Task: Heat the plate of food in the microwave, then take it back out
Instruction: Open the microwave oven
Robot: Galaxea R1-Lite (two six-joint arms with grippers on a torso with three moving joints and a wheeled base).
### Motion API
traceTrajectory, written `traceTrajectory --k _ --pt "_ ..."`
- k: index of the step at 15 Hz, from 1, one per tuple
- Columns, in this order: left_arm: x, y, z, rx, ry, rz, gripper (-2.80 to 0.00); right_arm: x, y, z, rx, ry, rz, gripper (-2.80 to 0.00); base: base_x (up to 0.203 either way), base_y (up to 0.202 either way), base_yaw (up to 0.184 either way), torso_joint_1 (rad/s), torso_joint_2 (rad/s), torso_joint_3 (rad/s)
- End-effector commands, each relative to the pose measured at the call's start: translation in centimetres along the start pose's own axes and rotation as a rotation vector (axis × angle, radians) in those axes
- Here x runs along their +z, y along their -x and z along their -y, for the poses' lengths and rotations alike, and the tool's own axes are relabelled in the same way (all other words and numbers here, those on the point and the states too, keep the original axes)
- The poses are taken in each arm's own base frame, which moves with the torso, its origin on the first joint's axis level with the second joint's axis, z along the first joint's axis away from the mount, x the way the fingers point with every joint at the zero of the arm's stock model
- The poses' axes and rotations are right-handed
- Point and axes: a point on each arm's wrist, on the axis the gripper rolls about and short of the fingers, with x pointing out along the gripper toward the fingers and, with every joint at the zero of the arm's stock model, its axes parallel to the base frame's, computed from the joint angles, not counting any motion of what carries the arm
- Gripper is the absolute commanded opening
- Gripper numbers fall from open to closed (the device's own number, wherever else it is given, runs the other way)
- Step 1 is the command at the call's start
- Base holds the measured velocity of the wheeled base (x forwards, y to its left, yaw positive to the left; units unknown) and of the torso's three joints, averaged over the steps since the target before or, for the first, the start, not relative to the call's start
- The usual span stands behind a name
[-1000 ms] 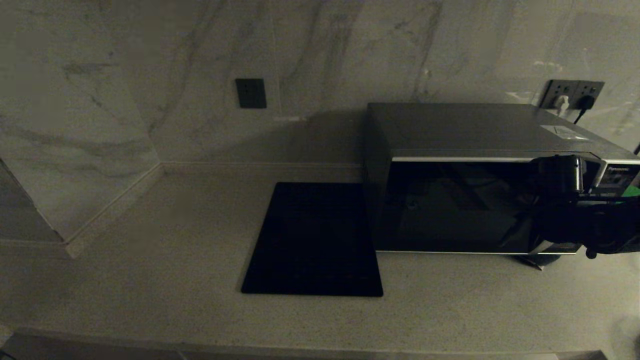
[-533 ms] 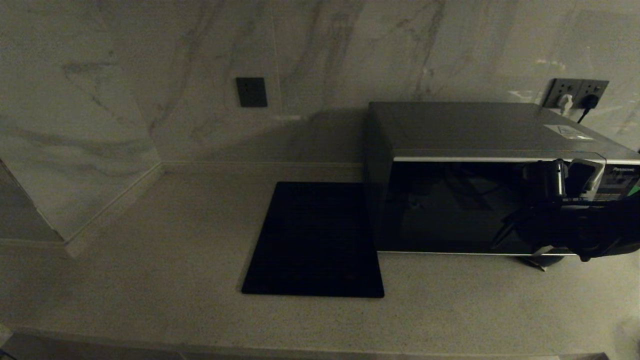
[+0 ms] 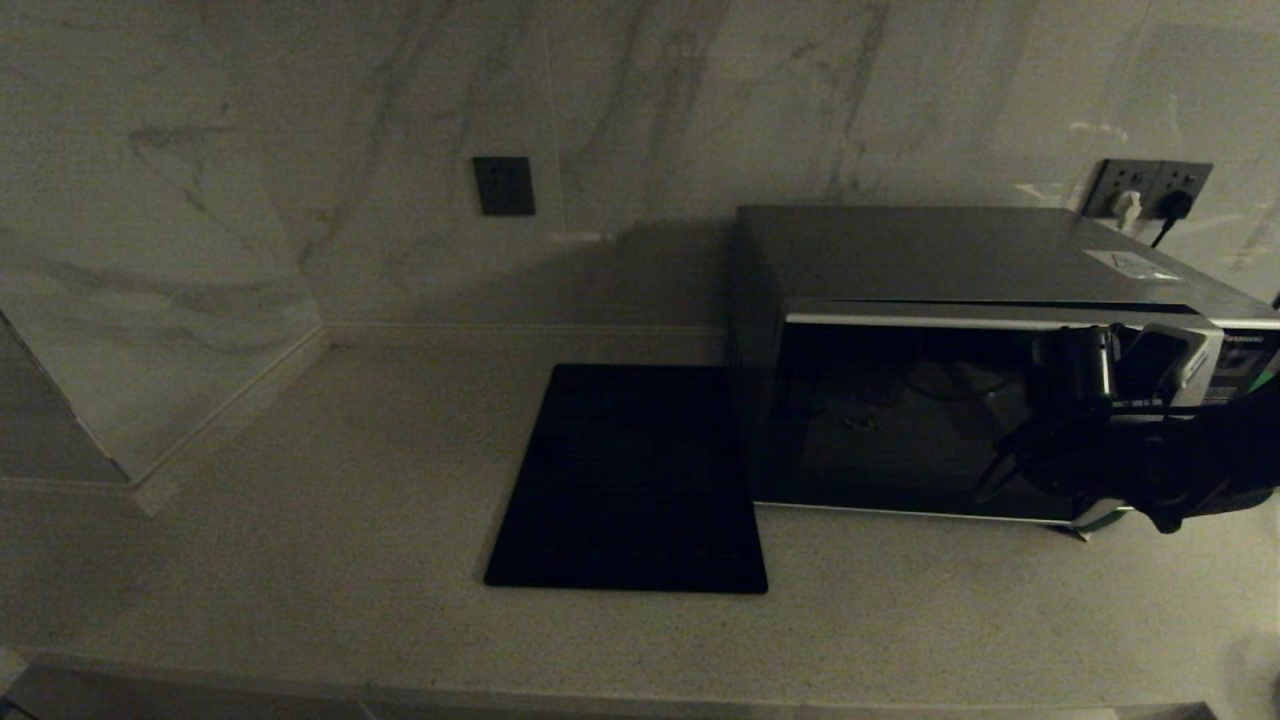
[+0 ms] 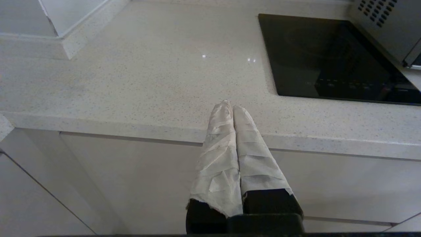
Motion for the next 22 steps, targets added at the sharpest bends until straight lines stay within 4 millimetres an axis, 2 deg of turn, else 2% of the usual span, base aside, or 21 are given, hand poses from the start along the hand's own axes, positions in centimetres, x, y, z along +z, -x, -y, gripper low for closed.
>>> traceTrajectory --k 1,3,7,10,15,18,20,22 --pt "0.0 0.0 0.0 0.000 0.001 -0.001 -2.80 -0.1 0.6 -0.1 0.002 -0.020 0.009 -2.80 0.000 0.000 0.000 0.000 0.00 0.000" --pt "0.0 0.0 0.0 0.000 0.001 -0.001 -2.80 0.1 1.3 0.0 0.027 -0.029 0.009 -2.80 0.000 0.000 0.000 0.000 0.00 0.000" --pt "0.0 0.0 0.0 0.000 0.001 -0.001 -2.80 1.9 3.6 1.3 0.143 -0.058 -0.007 -2.80 0.000 0.000 0.000 0.000 0.00 0.000" --pt "0.0 0.0 0.0 0.001 0.001 -0.001 -2.80 3.0 5.4 3.3 0.201 -0.038 -0.021 -2.80 0.000 0.000 0.000 0.000 0.00 0.000" --pt "0.0 0.0 0.0 0.000 0.001 -0.001 -2.80 3.4 7.1 6.4 0.291 0.000 -0.059 -2.80 0.000 0.000 0.000 0.000 0.00 0.000" --pt "0.0 0.0 0.0 0.000 0.001 -0.001 -2.80 5.8 8.7 8.8 0.348 -0.066 -0.030 -2.80 0.000 0.000 0.000 0.000 0.00 0.000" --pt "0.0 0.0 0.0 0.000 0.001 0.000 -2.80 8.7 9.7 12.0 0.380 -0.122 0.003 -2.80 0.000 0.000 0.000 0.000 0.00 0.000" --pt "0.0 0.0 0.0 0.000 0.001 -0.001 -2.80 12.5 10.6 15.9 0.439 -0.161 0.048 -2.80 0.000 0.000 0.000 0.000 0.00 0.000"
